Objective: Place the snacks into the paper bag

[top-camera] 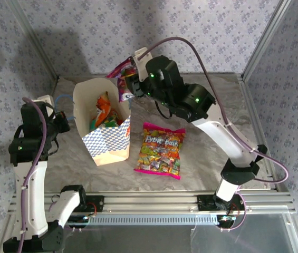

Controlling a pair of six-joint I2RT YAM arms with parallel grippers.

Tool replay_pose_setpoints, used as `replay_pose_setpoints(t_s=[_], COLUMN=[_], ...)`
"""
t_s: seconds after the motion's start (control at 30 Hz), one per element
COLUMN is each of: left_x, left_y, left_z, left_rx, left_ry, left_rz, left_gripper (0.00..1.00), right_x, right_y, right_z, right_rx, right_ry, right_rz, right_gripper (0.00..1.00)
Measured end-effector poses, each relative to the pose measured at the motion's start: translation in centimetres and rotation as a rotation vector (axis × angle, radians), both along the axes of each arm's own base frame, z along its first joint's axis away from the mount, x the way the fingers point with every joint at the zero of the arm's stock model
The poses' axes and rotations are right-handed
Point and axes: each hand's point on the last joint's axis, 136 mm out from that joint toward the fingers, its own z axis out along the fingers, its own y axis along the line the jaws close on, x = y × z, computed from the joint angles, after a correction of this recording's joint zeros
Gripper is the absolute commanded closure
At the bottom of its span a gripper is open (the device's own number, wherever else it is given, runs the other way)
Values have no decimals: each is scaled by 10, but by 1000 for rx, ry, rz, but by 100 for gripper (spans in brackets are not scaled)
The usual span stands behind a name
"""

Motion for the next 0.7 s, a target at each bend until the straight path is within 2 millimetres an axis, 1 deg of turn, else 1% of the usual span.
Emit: replay_pose_setpoints(t_s=[0.1, 0.33, 0.43, 0.6, 0.7], left_x=[0, 0, 0, 0, 0], left_y=[2, 5, 5, 7, 7], left_z=[0, 0, -1, -12, -14], left_rx=[-3, -11, -18, -27, -33], left_ry=[0, 0, 0, 23, 28], left_rz=[7, 18, 16, 23, 23], left_gripper=[95, 95, 95, 95, 95], right_x=[3, 6, 7, 11, 13], right_y=[12, 33, 42, 62, 77], right_z=[-4, -1, -3, -16, -31], right_rx=[3, 53, 71, 89, 92], right_ry=[15, 40, 56, 105, 151], right_rz=[23, 66, 83, 117, 143], right_gripper=[72, 72, 72, 72, 73])
